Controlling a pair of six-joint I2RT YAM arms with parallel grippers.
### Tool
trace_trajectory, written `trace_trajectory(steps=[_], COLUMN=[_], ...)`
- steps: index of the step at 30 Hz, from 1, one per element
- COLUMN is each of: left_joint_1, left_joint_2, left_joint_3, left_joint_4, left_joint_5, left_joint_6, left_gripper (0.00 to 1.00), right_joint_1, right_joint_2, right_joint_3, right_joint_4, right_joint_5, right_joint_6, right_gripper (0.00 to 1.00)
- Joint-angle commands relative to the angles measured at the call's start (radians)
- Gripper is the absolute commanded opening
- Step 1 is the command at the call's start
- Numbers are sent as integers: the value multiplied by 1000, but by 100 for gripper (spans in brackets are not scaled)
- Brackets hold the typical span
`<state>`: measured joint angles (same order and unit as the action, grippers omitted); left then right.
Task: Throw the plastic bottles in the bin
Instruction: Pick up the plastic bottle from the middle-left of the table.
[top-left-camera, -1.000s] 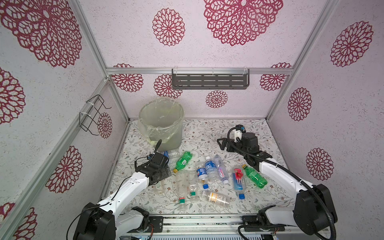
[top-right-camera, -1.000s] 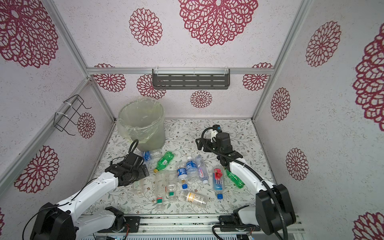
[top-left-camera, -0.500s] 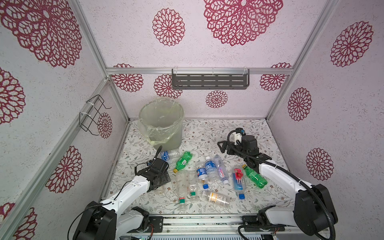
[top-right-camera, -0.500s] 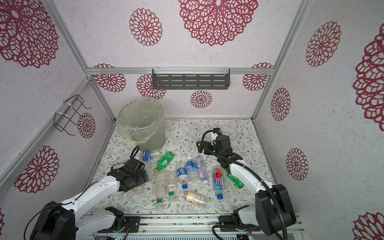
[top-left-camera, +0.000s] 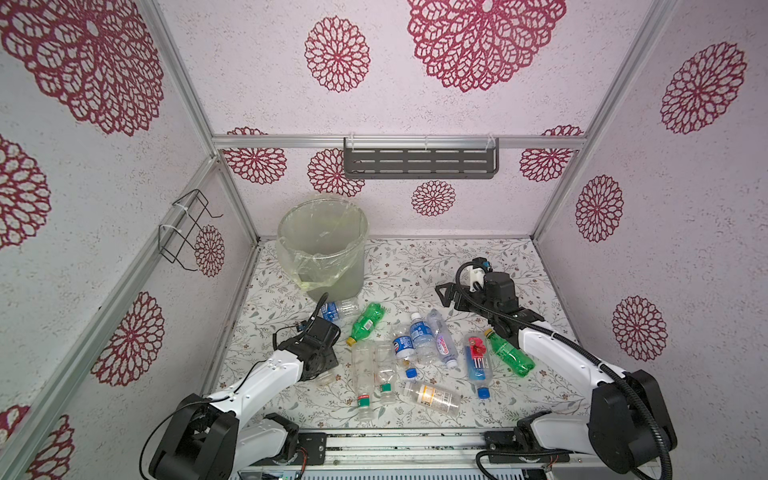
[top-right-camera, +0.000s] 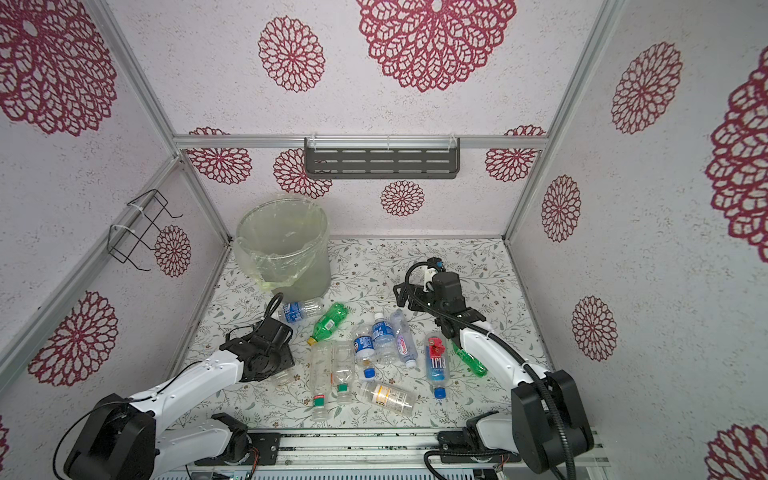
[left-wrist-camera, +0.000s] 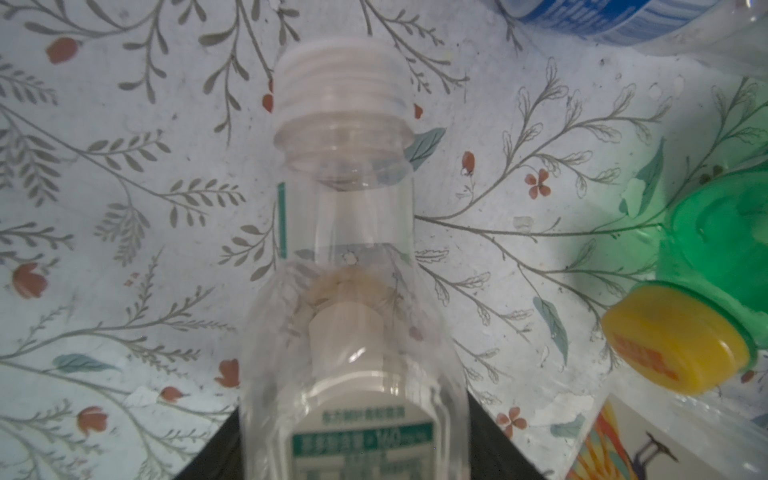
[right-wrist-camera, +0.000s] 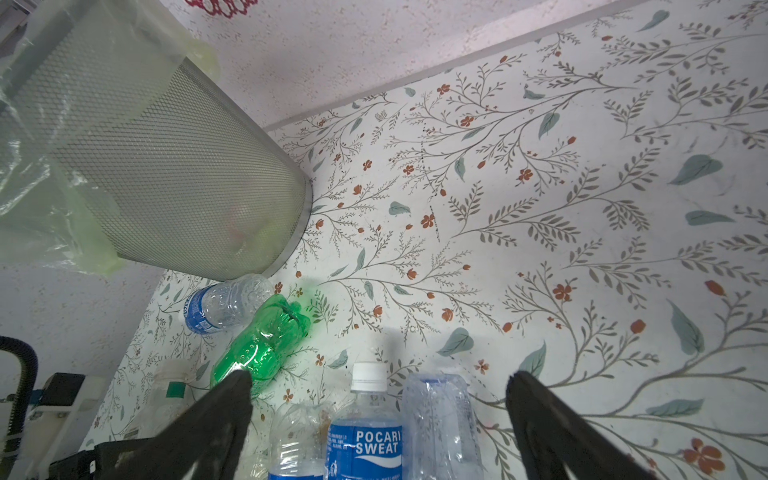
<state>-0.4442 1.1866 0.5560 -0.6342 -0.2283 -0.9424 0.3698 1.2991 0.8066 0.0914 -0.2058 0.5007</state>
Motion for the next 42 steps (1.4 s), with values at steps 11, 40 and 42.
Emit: trace_trajectory(steps=[11, 40, 42], left_joint_1=[-7, 204, 235], left_joint_2=[-67, -259, -269], left_joint_3=[21, 159, 180], left_joint_4=[-6, -111, -132], left_joint_5=[-43, -14, -13], left_joint_6=[-48, -14, 6], left_gripper=[56, 55, 55], right_joint_1=[-5, -3, -5], right_joint_2=[15, 86, 86], right_joint_3=[-2, 41, 41], right_joint_4=[20, 28, 30], right_joint_5=[-3, -27, -23], right_joint_6=[42, 75, 79], right_gripper=[99, 99, 99])
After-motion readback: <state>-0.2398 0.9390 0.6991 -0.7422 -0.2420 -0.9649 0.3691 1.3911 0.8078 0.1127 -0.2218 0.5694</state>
